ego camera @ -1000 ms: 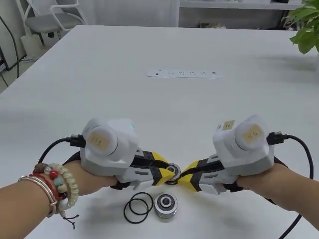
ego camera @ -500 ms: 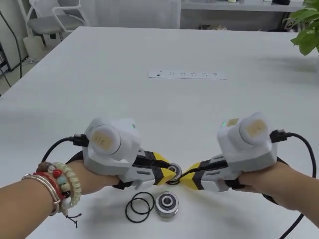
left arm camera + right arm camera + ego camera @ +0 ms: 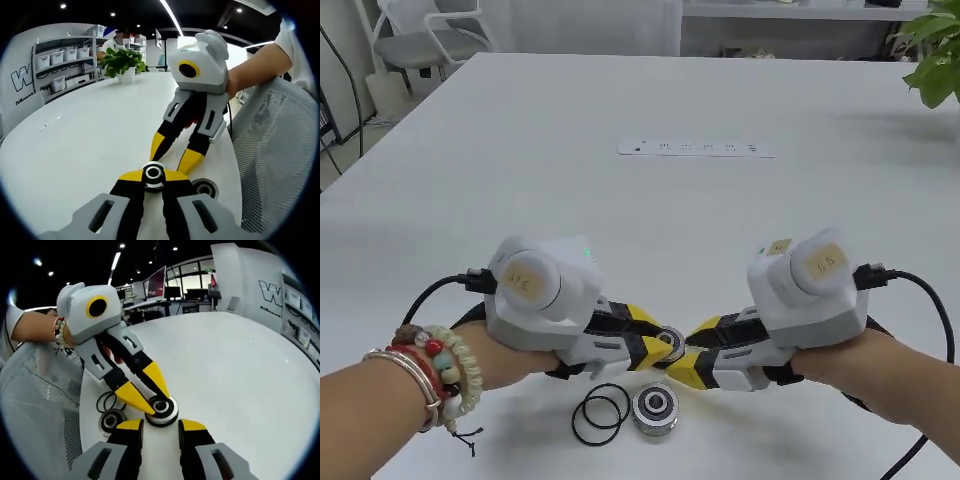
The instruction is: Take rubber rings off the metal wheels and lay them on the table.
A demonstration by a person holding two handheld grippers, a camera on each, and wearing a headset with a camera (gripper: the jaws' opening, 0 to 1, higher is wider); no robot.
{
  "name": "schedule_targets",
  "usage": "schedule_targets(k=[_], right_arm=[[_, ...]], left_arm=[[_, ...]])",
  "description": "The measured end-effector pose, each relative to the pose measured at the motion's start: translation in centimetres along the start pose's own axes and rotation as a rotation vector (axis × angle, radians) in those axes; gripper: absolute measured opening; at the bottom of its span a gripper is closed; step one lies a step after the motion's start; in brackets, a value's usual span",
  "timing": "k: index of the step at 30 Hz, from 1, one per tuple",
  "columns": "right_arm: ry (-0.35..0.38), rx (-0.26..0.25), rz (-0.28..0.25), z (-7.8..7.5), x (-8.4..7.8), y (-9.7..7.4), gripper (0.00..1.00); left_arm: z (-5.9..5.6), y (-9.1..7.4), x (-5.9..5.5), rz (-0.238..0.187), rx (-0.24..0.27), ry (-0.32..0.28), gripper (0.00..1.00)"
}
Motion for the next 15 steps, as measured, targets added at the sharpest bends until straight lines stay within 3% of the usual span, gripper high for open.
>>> schedule_targets(k=[6, 15], right_arm=[[-0.017, -0.023, -0.006, -0.31, 0.37, 0.16, 0.24], [-0.039, -0.003, 0.005, -0.3, 0.04, -0.61, 0.17]], left_arm=[[-0.01, 0.01, 0.01, 0.001, 0.0, 0.0, 0.08], [0.01, 0.02, -0.01, 0.0, 0.0, -0.001, 0.08]])
Point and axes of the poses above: the centre of the closed fingertips' face, and the gripper's own axes: y roughly forward along the fingers, z roughly to its left, x roughly out of its top, the point moved 5 cm from there along -y, roughly backward along the fingers, and after that the axes turned 9 degrees about x, right-handed, at the moved point
